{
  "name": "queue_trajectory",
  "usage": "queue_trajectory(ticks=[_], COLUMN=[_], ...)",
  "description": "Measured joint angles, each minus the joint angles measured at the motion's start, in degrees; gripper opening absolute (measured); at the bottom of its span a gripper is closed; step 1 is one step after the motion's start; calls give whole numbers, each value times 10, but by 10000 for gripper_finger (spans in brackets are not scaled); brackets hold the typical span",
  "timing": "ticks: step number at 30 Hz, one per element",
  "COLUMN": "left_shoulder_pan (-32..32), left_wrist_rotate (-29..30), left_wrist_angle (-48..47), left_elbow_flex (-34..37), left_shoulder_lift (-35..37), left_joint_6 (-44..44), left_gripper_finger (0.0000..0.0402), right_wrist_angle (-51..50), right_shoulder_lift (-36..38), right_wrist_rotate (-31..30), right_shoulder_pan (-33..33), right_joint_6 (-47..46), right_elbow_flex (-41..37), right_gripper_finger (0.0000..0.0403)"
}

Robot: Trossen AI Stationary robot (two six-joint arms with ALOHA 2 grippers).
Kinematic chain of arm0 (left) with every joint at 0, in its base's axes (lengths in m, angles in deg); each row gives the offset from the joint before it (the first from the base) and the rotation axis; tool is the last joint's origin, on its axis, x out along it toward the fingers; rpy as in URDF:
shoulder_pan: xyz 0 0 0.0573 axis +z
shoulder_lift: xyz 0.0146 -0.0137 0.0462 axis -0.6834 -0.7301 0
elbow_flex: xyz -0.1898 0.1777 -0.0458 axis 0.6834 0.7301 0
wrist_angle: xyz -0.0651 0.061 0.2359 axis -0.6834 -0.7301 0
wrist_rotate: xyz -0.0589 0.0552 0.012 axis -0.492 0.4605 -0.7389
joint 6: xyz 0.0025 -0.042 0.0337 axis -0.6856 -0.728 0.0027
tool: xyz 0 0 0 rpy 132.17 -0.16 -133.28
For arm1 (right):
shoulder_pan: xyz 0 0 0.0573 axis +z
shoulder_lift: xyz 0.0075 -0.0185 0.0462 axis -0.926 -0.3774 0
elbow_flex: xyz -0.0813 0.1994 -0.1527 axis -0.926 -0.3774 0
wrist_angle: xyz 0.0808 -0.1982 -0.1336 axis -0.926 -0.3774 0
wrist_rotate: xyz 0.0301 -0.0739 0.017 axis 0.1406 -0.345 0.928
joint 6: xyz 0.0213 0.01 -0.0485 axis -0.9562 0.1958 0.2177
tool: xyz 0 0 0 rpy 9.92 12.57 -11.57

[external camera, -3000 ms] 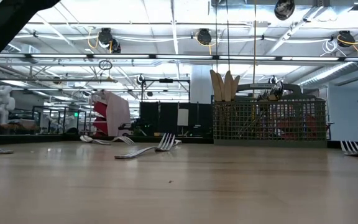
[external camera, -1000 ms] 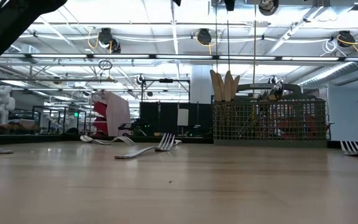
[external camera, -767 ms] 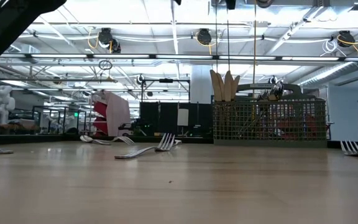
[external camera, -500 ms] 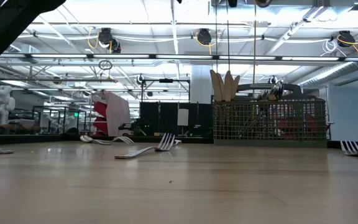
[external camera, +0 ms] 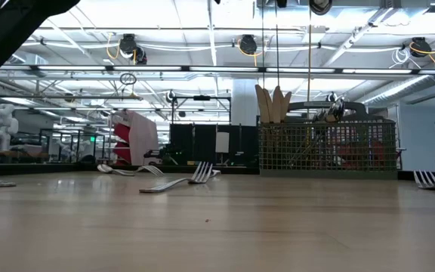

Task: Sort silverware
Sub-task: Put the silver spoon into the silverware basket

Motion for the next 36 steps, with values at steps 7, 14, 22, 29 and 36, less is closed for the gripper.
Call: queue_trajectory(ticks=[7,14,22,29,36], left_shoulder_pan=[25,17,7,0,-40], left_wrist_rotate=[29,369,698,682,667], left_wrist_angle=[-8,-139,-170,-134,63], left_elbow_flex=[0,0,6,6,7], left_shoulder_lift=[1,6,-15,-15,-15], left_joint_6=[43,335,564,653,793], left_gripper_finger=[8,8,7,7,7], right_wrist_angle=[0,-2,-2,1,1], right_shoulder_lift=[3,3,3,13,78], right_wrist_rotate=[-29,-130,-153,-54,33], right_shoulder_pan=[0,1,0,-38,-83], right_joint_6=[73,68,66,-2,-229], right_elbow_flex=[0,0,0,0,0], right_gripper_finger=[86,166,198,196,195])
